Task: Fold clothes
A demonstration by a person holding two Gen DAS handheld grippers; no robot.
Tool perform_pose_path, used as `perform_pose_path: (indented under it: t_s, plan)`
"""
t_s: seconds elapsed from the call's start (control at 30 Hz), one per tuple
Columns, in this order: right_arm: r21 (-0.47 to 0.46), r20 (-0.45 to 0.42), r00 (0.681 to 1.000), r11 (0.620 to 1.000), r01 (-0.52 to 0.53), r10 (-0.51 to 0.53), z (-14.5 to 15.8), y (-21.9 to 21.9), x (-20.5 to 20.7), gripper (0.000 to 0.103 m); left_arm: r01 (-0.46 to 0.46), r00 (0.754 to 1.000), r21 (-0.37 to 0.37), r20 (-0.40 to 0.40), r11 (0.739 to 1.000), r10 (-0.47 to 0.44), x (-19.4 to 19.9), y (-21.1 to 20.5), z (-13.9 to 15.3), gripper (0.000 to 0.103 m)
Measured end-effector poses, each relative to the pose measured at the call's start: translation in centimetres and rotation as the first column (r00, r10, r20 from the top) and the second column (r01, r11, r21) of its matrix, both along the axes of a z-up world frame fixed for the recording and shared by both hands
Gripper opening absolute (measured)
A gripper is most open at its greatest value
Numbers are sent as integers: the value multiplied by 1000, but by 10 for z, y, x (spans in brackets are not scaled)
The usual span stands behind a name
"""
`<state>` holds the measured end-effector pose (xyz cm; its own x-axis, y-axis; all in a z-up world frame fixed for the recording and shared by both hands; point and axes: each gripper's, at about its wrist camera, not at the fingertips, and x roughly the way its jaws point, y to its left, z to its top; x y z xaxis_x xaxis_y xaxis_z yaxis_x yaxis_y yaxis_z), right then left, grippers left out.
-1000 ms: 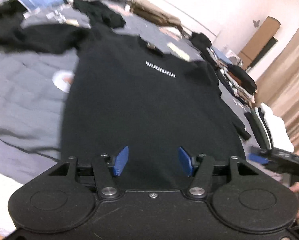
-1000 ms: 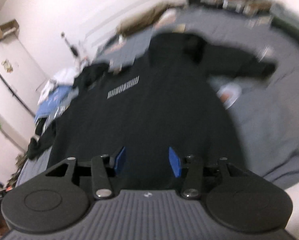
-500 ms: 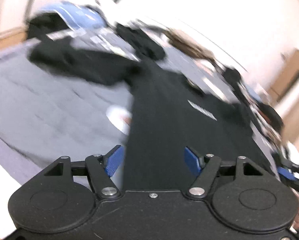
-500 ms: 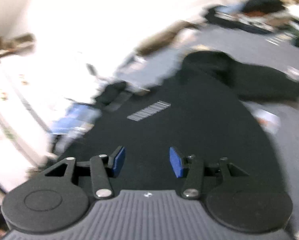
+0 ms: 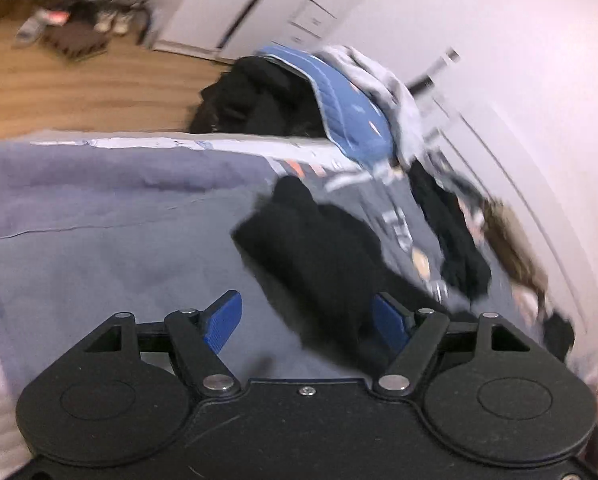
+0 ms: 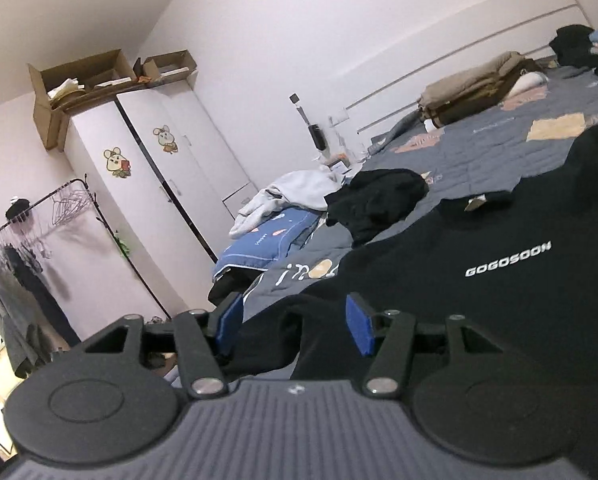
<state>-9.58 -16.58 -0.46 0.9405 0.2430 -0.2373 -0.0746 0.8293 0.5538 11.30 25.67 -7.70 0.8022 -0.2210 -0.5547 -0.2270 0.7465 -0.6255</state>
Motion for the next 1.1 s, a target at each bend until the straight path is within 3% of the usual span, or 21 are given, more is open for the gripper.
perform_pose_path:
  t_s: [0.27, 0.37, 0.5, 0.57, 0.6, 0.63, 0.73, 0.83, 0.9, 0.97, 1.0, 1.03, 1.1]
  plan:
    - [49, -54, 998, 999, -22, 24, -33, 4, 0, 56, -56, 996, -11, -75, 998, 55, 56, 7, -30, 77]
    - [49, -61, 997, 998, -37, 40, -36, 6, 0, 56, -39, 998, 44, -57, 998, 41, 66, -4, -30, 77]
    - [54, -58, 996, 996, -68, 71, -35, 13, -1, 57, -8, 999, 58, -35, 998, 10, 75, -16, -33, 75]
    - [52, -55, 994, 995, -90, 93, -33, 17, -1, 57, 11, 1000, 76, -17, 997, -9, 77, -19, -36, 54]
    - [47, -55, 993, 994, -98, 100, -32, 19, -1, 57, 19, 1000, 93, -13, 995, -18, 77, -20, -36, 24]
    - [44, -54, 993, 994, -104, 106, -31, 21, -2, 57, 19, 1000, 103, -3, 994, -18, 75, -19, -35, 9]
    - [58, -53, 991, 991, -119, 122, -30, 24, -4, 57, -24, 998, 98, 64, 995, 18, 61, -7, -24, 5]
    - [68, -46, 990, 989, -130, 133, -27, 25, -6, 57, -116, 988, 69, 114, 991, 108, 35, 21, -3, 6]
    - [81, -39, 990, 987, -135, 138, -25, 24, -7, 57, -145, 989, 75, 55, 987, 141, 25, 36, 0, 15]
    - [92, -38, 989, 986, -136, 140, -23, 23, -6, 58, -136, 990, 183, -21, 974, 142, 17, 38, 3, 36]
    - [94, -41, 989, 986, -138, 142, -23, 23, -6, 58, -160, 984, 279, -29, 947, 175, 9, 34, 8, 55]
    - [93, -44, 989, 986, -138, 143, -23, 23, -6, 58, -181, 979, 359, -21, 915, 202, 2, 31, 13, 63]
    - [94, -49, 989, 986, -137, 142, -23, 23, -6, 58, -210, 975, 414, 26, 886, 219, -9, 26, 28, 64]
